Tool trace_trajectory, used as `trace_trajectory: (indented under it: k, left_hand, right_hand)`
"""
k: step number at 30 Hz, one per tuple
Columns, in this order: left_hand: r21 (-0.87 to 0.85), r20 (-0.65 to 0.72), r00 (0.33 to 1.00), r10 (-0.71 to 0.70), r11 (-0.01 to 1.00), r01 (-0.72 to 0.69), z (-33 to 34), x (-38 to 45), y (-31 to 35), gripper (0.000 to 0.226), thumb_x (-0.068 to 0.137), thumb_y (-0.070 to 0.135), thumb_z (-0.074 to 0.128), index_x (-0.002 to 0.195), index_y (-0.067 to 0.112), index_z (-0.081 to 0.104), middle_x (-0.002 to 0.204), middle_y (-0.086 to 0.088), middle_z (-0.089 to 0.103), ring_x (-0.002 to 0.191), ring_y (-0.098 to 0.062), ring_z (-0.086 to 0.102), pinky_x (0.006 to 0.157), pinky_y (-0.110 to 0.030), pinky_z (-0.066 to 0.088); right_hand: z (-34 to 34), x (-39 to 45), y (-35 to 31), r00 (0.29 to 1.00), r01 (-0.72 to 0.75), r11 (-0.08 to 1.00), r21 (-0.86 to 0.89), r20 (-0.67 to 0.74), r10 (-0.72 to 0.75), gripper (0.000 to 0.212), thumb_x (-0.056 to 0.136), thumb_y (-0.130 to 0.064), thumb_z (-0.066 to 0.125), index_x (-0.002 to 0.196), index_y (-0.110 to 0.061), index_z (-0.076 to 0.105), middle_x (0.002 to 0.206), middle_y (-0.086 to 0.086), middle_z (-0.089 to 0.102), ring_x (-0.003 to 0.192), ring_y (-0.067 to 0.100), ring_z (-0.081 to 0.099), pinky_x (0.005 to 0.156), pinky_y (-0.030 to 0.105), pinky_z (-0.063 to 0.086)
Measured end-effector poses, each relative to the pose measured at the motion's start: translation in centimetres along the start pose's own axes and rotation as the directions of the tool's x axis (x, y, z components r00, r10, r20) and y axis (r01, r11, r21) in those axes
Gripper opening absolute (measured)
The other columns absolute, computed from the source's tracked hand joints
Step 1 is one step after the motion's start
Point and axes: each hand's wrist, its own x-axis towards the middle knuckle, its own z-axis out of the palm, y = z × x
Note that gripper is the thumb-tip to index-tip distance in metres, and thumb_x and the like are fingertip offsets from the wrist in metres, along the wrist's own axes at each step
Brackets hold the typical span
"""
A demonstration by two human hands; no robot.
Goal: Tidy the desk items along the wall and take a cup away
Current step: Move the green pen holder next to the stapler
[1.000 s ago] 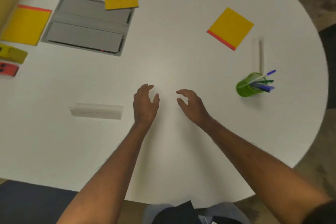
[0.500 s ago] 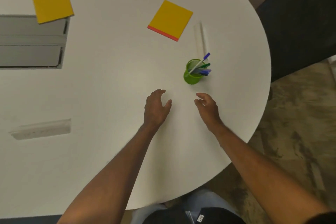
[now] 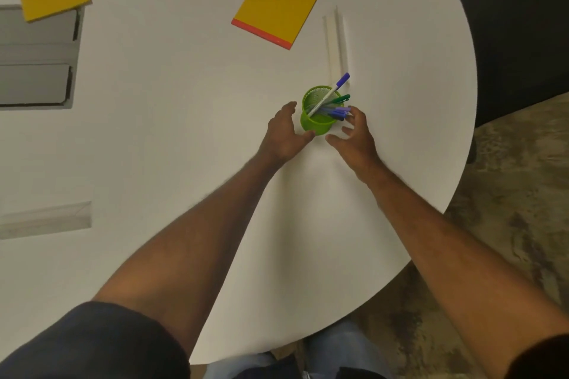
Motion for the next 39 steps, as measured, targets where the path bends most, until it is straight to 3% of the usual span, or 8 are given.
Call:
trace_trajectory:
  k: [2, 7, 12, 14, 20, 26, 35, 39]
  left_hand:
    - [-0.052, 0.012, 1.000, -0.003, 0.999, 0.004, 0.2, 1.0, -0.1, 0.094, 0.079, 0.034, 0.082, 0.155, 0.017, 0.029, 0.151, -0.007, 0.046, 0.137, -0.027, 0.046, 0.112, -0.042, 0.042]
    - [-0.104, 0.043, 0.996, 0.076, 0.992, -0.071, 0.6, 2.1, -0.3, 0.095, 0.077, 0.028, 0.082, 0.154, 0.018, 0.027, 0.150, -0.004, 0.047, 0.134, -0.024, 0.048, 0.110, -0.038, 0.043]
    - [-0.171, -0.004, 0.986, 0.166, 0.971, -0.165, 1.2, 2.2, 0.0, 0.079, 0.073, 0.034, 0.077, 0.144, 0.022, 0.042, 0.127, 0.018, 0.051, 0.109, -0.003, 0.050, 0.087, -0.005, 0.040]
    - [-0.175, -0.013, 0.984, 0.177, 0.969, -0.177, 1.3, 2.2, 0.0, 0.076, 0.075, 0.033, 0.078, 0.142, 0.022, 0.044, 0.123, 0.020, 0.050, 0.105, 0.001, 0.049, 0.082, -0.001, 0.037]
    - [-0.209, -0.050, 0.981, 0.185, 0.959, -0.192, 0.6, 1.2, 0.3, 0.069, 0.079, 0.022, 0.081, 0.139, 0.019, 0.047, 0.125, 0.017, 0.052, 0.109, -0.008, 0.054, 0.087, -0.017, 0.046]
    - [-0.279, -0.072, 0.991, 0.114, 0.951, -0.130, -3.6, -1.7, -1.4, 0.065, 0.081, 0.017, 0.078, 0.137, 0.021, 0.046, 0.130, 0.011, 0.055, 0.112, -0.017, 0.058, 0.077, -0.016, 0.046]
    - [-0.319, -0.273, 0.962, 0.009, 0.942, -0.099, -15.5, -8.7, -8.7, 0.064, 0.079, 0.022, 0.078, 0.135, 0.024, 0.048, 0.130, 0.012, 0.056, 0.110, -0.013, 0.058, 0.077, -0.014, 0.046]
    - [-0.356, -0.368, 0.928, -0.049, 0.930, -0.093, -21.8, -12.2, -13.3, 0.063, 0.077, 0.019, 0.080, 0.134, 0.023, 0.051, 0.130, 0.010, 0.057, 0.109, -0.011, 0.059, 0.082, -0.020, 0.050]
  right_hand:
    - [0.2, 0.8, 0.1, 0.998, 0.055, 0.998, -0.010, 0.017, -0.055, 0.080, 0.081, -0.009, 0.081, 0.147, -0.019, 0.037, 0.148, 0.001, 0.047, 0.123, 0.016, 0.055, 0.081, 0.010, 0.052]
    - [0.3, 2.1, 0.1, 0.996, 0.085, 0.996, -0.042, 0.042, -0.083, 0.082, 0.081, -0.007, 0.082, 0.149, -0.015, 0.037, 0.148, 0.005, 0.049, 0.128, 0.020, 0.056, 0.101, 0.032, 0.053]
    - [0.3, 2.4, 0.3, 0.994, 0.096, 0.994, -0.061, 0.048, -0.093, 0.065, 0.083, -0.012, 0.080, 0.140, -0.015, 0.048, 0.137, 0.002, 0.059, 0.122, 0.020, 0.061, 0.099, 0.031, 0.054]
    - [0.3, 2.4, 0.2, 0.995, 0.089, 0.995, -0.044, 0.045, -0.087, 0.062, 0.084, -0.017, 0.081, 0.137, -0.015, 0.049, 0.133, 0.003, 0.061, 0.119, 0.020, 0.062, 0.098, 0.033, 0.055]
    - [0.6, 1.3, -1.1, 0.996, 0.085, 0.996, 0.014, 0.034, -0.085, 0.058, 0.083, -0.022, 0.082, 0.132, -0.016, 0.052, 0.127, 0.002, 0.065, 0.115, 0.018, 0.064, 0.088, 0.023, 0.056]
    - [3.6, -1.5, -4.0, 0.989, 0.114, 0.993, -0.001, 0.096, -0.113, 0.055, 0.083, -0.018, 0.082, 0.130, -0.019, 0.053, 0.127, -0.004, 0.064, 0.115, 0.008, 0.062, 0.075, 0.009, 0.051]
    - [16.2, -6.3, -10.2, 0.930, 0.220, 0.974, -0.052, 0.313, -0.194, 0.058, 0.082, -0.020, 0.083, 0.131, -0.016, 0.053, 0.131, -0.001, 0.062, 0.117, 0.011, 0.062, 0.072, 0.004, 0.048]
    - [23.2, -8.6, -13.1, 0.871, 0.283, 0.957, -0.068, 0.435, -0.226, 0.058, 0.083, -0.022, 0.083, 0.131, -0.017, 0.052, 0.129, -0.003, 0.063, 0.117, 0.013, 0.064, 0.076, 0.010, 0.053]
